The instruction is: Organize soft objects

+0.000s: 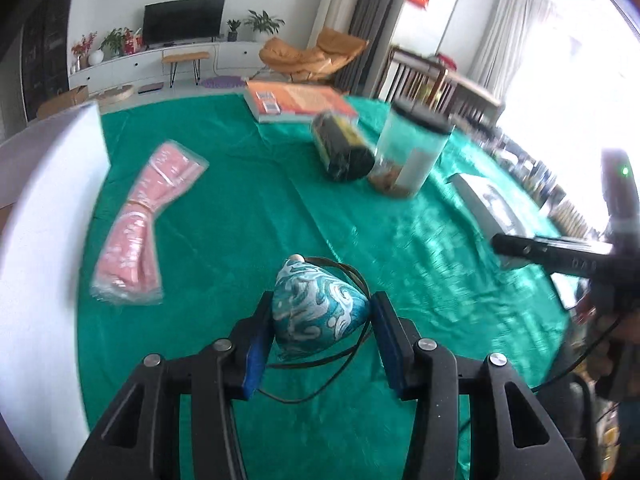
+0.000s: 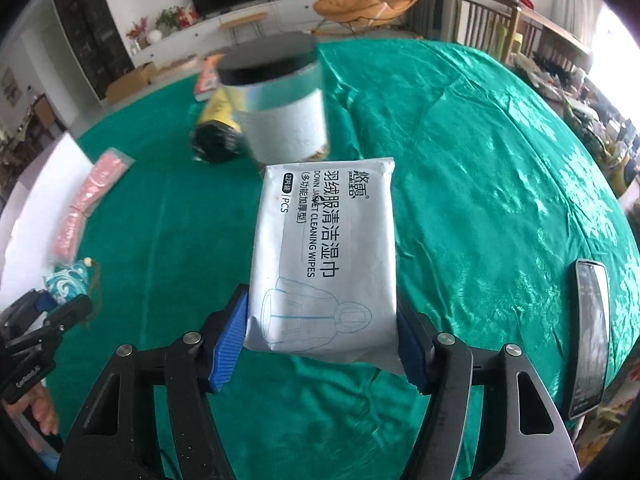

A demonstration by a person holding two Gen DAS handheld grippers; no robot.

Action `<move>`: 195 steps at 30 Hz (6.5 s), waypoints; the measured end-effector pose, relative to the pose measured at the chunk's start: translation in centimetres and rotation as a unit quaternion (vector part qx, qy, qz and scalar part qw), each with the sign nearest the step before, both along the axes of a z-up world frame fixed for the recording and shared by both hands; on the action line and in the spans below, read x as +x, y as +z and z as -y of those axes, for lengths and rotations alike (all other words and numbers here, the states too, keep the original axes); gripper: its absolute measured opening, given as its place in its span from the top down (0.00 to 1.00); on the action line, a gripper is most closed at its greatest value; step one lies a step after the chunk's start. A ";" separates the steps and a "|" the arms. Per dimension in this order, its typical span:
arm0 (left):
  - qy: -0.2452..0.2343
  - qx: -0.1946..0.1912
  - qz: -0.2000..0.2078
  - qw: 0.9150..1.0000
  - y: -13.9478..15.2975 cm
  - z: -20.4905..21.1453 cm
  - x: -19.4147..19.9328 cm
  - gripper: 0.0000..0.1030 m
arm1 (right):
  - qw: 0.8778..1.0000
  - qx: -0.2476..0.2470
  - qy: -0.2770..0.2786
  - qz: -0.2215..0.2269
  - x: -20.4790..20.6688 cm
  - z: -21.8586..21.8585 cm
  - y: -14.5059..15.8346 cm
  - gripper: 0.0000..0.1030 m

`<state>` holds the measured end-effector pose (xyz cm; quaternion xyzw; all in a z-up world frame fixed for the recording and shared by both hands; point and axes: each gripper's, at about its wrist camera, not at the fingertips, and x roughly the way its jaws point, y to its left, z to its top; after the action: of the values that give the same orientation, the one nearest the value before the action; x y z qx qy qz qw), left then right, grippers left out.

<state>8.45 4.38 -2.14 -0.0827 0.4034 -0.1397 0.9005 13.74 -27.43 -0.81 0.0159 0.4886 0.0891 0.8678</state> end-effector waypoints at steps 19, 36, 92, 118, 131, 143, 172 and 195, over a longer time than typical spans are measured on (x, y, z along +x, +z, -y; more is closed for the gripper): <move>0.351 0.164 -0.053 0.920 3.1 -27.8 -15.0 0.04 | 0.911 0.154 0.382 -0.002 -11.7 -34.4 7.9 0.28; 0.091 0.067 0.060 0.992 5.8 -5.1 -7.5 0.03 | 0.994 -0.068 0.050 0.062 -2.2 -11.2 -5.1 0.28; 0.016 0.135 -0.039 0.990 -7.5 3.0 2.3 0.00 | 0.996 -0.044 -0.042 0.068 -2.0 -4.7 -7.5 0.23; 0.160 0.221 -0.113 0.955 -5.8 -5.1 14.4 0.00 | 0.996 -0.040 -0.040 0.069 -2.1 -4.9 -7.5 0.23; 0.144 0.078 -0.089 0.983 -3.4 -4.5 4.8 0.70 | 0.996 -0.040 -0.039 0.069 -2.1 -4.9 -7.5 0.23; 0.121 0.067 -0.012 0.990 4.2 -1.9 0.8 0.06 | 0.996 -0.040 -0.039 0.069 -2.0 -4.9 -7.5 0.23; 0.161 -0.112 -0.195 0.961 -3.7 4.2 31.0 0.05 | 0.997 -0.038 -0.030 0.066 -1.9 -5.2 -7.6 0.19; -0.001 -0.009 -0.128 0.992 -0.4 7.0 18.5 0.50 | 0.995 0.019 -0.051 0.079 -2.2 -3.6 -7.0 0.21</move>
<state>26.95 -2.61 -2.53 -0.1076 0.5140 -0.1321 0.8407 11.52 -23.87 -7.82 0.0497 0.4154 0.0551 0.9066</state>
